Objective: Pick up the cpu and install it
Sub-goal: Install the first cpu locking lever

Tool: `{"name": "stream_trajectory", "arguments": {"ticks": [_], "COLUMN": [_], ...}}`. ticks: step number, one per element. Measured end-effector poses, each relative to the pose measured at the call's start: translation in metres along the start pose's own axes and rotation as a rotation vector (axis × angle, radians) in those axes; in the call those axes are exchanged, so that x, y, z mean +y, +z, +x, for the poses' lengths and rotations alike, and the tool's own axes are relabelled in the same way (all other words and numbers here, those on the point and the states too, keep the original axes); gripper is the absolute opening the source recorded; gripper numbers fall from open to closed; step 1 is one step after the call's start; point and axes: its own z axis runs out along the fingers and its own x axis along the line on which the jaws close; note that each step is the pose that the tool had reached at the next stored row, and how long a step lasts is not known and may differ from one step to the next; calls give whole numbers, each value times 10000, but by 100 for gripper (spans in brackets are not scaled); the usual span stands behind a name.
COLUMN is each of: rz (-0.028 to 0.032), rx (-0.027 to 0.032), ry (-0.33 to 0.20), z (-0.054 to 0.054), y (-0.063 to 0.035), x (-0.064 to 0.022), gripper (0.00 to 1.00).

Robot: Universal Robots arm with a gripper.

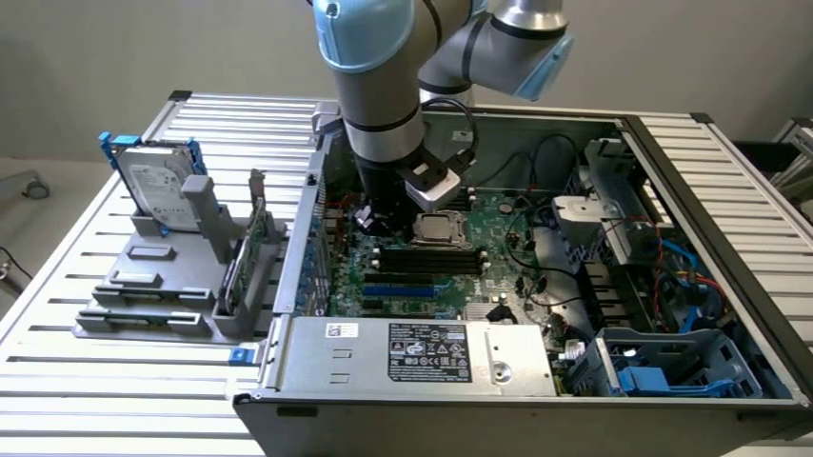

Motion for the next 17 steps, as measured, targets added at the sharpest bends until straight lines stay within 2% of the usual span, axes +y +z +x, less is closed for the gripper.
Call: {"name": "stream_trajectory", "arguments": {"ticks": [17], "rz": [1], "rx": [-1], "ry": [-1], "z": [-53], "y": [90], "x": [-33], "gripper": [11]}}
